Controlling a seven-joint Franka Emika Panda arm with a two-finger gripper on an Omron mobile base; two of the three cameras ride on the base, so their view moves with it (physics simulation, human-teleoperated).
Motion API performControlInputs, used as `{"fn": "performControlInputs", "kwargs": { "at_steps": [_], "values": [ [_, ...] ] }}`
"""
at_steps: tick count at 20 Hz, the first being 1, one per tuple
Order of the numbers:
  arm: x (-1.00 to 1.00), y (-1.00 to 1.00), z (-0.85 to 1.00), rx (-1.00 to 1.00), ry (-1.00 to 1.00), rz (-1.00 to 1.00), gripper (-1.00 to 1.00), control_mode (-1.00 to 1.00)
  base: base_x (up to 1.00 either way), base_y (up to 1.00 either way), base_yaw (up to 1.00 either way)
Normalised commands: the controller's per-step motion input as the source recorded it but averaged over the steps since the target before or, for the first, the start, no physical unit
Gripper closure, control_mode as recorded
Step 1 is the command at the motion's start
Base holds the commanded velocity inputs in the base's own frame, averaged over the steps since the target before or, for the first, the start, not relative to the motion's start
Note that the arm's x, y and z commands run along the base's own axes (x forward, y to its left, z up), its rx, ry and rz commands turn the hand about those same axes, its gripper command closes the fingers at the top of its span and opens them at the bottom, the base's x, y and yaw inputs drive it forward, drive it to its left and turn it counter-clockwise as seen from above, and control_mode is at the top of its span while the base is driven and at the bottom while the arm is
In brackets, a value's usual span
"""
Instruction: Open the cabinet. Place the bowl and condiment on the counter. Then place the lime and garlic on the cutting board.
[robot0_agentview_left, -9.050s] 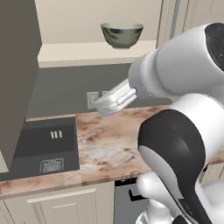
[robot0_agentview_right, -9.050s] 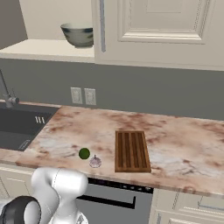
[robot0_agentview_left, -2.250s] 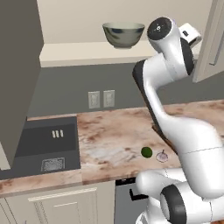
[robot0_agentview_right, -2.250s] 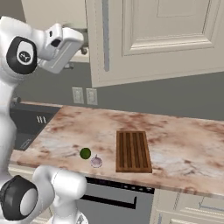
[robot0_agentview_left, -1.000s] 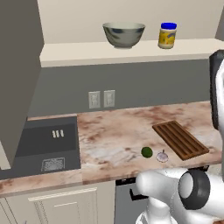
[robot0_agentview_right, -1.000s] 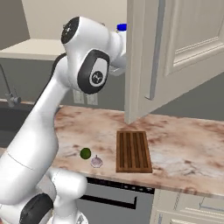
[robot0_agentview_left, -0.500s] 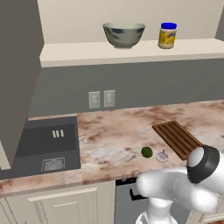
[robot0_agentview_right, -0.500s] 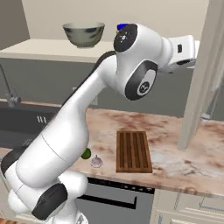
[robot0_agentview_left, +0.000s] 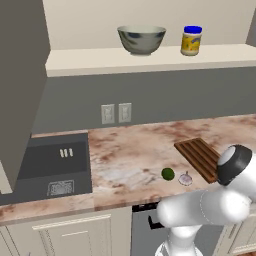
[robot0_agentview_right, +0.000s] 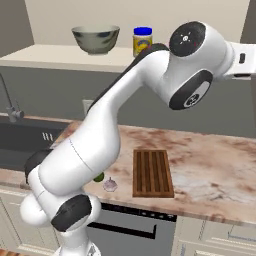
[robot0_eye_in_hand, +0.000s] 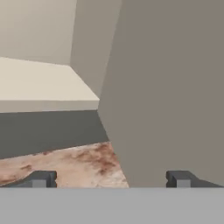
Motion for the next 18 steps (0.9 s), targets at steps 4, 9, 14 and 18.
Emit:
{"fn": "performControlInputs", "kwargs": {
  "at_steps": [4, 9, 14, 18],
  "values": [
    [-0.41, 0.83, -0.04, 0.05, -0.20, 0.04, -1.00, -1.00, 0.00, 0.00, 0.00],
    [0.21, 1.00, -0.24, 0.00, -0.12, 0.00, -1.00, -1.00, 0.00, 0.00, 0.00],
    [0.64, 1.00, -0.01, 0.01, -0.14, 0.00, -1.00, -1.00, 0.00, 0.00, 0.00],
    [0.76, 1.00, 0.31, 0.03, -0.07, -0.03, -1.00, -1.00, 0.00, 0.00, 0.00]
  ]
}}
